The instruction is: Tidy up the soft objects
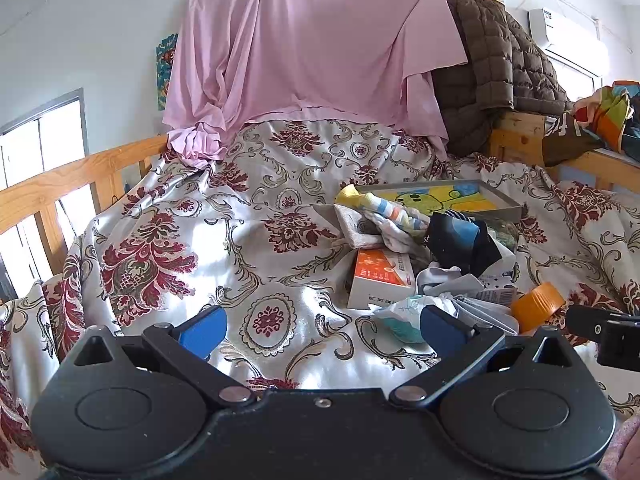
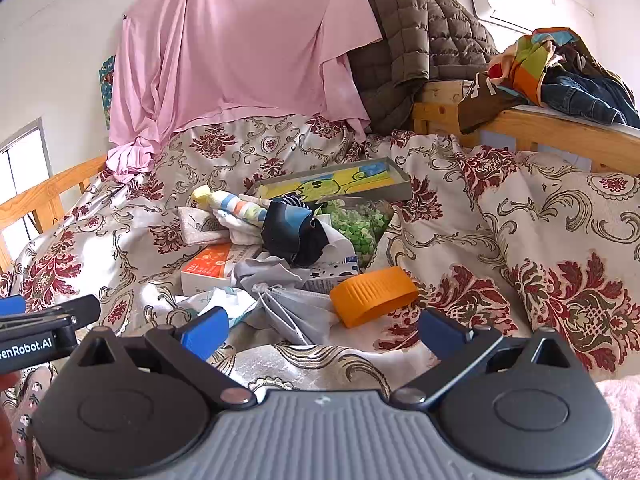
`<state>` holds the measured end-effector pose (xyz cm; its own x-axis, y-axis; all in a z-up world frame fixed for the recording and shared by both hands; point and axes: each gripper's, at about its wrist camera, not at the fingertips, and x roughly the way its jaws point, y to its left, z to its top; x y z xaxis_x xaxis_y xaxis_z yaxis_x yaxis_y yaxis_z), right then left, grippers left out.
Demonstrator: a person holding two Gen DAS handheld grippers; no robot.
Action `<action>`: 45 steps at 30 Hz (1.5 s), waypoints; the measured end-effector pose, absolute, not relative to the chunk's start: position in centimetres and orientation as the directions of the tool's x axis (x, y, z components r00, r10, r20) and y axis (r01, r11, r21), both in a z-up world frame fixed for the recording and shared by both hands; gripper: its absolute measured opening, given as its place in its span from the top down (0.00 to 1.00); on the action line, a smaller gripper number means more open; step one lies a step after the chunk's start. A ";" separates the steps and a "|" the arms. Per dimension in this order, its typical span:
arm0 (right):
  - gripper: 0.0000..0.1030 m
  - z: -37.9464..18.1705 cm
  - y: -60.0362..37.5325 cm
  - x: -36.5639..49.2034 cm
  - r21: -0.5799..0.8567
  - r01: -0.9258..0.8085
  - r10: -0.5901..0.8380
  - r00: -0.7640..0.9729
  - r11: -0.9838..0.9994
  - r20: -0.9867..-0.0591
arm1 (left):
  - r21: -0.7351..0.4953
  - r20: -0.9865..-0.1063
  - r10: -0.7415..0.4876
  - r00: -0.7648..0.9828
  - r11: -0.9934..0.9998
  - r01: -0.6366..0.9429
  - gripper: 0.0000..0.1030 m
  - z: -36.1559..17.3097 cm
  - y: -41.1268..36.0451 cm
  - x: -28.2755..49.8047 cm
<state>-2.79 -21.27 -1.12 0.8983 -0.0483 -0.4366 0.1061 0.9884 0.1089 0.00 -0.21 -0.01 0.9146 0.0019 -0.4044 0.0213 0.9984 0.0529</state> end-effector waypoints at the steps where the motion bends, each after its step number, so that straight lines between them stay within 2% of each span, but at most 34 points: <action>1: 0.00 -1.1 -21.2 -2.8 0.109 0.106 -0.049 0.898 0.988 -0.437 | 0.053 -0.404 0.002 0.915 0.998 0.021 0.01 0.0 -0.2 0.0; 45: 0.00 -2.0 -20.3 -2.5 0.103 0.084 -0.027 0.886 0.991 -0.464 | 0.038 -0.414 0.003 0.910 0.999 0.014 0.01 -0.3 0.2 0.2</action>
